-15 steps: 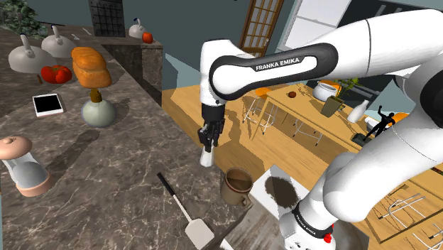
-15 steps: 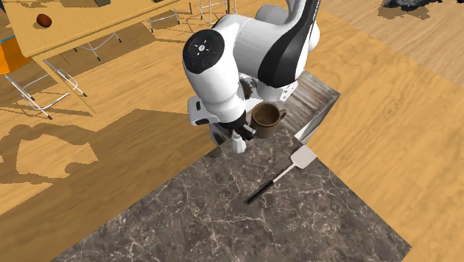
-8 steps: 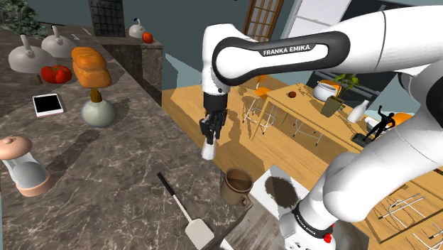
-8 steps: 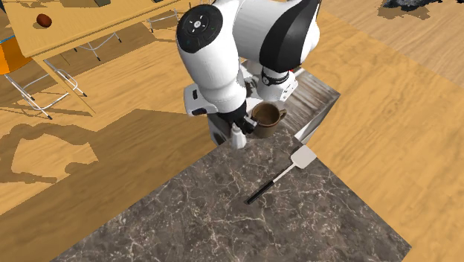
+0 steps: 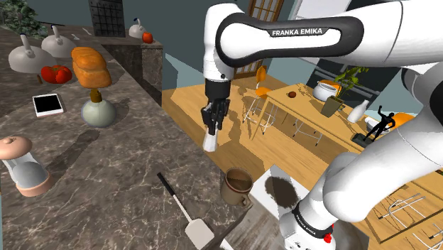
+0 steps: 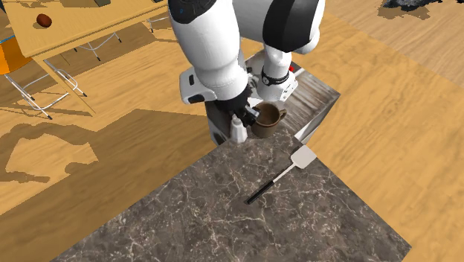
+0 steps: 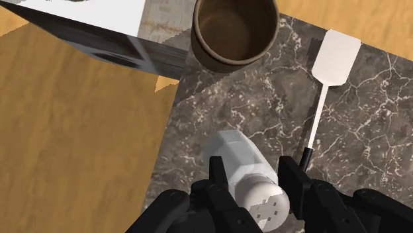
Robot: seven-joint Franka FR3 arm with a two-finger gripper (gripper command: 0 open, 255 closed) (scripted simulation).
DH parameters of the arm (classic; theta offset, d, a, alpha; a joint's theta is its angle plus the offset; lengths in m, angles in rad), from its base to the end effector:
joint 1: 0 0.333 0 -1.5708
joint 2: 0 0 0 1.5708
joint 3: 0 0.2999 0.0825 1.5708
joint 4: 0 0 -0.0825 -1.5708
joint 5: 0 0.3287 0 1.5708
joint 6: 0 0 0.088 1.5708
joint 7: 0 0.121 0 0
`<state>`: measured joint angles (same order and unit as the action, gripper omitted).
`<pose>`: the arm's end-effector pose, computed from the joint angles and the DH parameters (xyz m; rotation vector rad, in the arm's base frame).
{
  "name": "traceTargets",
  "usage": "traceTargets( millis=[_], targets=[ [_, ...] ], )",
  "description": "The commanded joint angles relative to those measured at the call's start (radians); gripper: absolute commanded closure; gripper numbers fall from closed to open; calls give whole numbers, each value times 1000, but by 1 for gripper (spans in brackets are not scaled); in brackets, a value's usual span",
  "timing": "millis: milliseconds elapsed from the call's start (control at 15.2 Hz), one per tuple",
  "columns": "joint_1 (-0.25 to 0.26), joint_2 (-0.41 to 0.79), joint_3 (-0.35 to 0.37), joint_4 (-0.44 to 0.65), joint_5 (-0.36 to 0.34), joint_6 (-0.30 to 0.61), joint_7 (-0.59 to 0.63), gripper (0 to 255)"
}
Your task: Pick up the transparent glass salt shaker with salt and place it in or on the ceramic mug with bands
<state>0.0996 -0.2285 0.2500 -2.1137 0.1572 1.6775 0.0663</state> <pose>0.3804 0.1633 0.4813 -3.0473 -0.3635 0.3522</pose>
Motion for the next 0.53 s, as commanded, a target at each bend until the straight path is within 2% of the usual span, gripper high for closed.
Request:
traceTargets(
  millis=[0, 330, 462],
  targets=[
    [-1, -7, -2, 21, 0, -29, 1, 255],
    [-2, -11, -6, 79, -1, -90, 6, 255],
    [6, -89, -6, 19, 17, -106, 7, 255]
  ],
)
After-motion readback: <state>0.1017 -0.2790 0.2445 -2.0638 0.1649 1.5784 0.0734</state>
